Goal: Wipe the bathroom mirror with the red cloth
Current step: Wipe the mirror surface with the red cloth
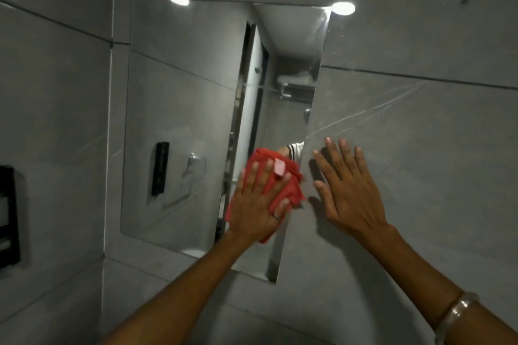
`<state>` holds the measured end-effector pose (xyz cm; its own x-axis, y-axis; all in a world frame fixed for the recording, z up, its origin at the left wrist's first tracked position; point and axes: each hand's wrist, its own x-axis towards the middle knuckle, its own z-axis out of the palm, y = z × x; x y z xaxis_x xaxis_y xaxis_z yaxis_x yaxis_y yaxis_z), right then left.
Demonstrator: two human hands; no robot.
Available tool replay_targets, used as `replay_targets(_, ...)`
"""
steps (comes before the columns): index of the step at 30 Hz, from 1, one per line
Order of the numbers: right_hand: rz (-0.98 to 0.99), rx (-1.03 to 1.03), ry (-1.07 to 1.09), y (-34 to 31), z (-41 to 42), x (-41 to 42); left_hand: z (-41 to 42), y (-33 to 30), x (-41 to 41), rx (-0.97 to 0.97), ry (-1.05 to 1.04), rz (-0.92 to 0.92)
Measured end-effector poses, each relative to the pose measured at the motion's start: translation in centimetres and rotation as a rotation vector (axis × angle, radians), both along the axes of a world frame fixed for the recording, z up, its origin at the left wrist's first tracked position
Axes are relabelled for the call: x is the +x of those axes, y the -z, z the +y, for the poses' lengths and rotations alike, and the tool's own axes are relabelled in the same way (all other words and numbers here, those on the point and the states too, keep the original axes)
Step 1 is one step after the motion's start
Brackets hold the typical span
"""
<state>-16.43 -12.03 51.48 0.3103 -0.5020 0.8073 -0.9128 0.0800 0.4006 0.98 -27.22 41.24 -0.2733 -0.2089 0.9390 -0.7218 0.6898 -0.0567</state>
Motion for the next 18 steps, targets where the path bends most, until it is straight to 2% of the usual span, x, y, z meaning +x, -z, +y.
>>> replay_targets(4,0.011,-0.057,-0.006,-2.6,-0.5,-0.1,-2.6,-8.4,3.7,0.064,-0.067,0.200)
replay_targets(9,-0.009,-0.059,0.001,-4.8,-0.1,-0.3,-4.0,-15.3,5.3,0.347,-0.114,0.725)
replay_targets(11,-0.010,-0.055,0.006,-5.6,-0.1,-0.5,-3.6,-17.6,4.3,0.409,-0.091,0.840)
replay_targets(13,-0.023,-0.065,0.001,-6.9,-0.3,-0.4,-3.0,-20.1,3.4,0.412,-0.083,0.862)
replay_targets(18,-0.107,-0.124,-0.046,-11.4,-1.4,0.7,-1.2,-27.9,0.7,0.271,-0.032,0.753)
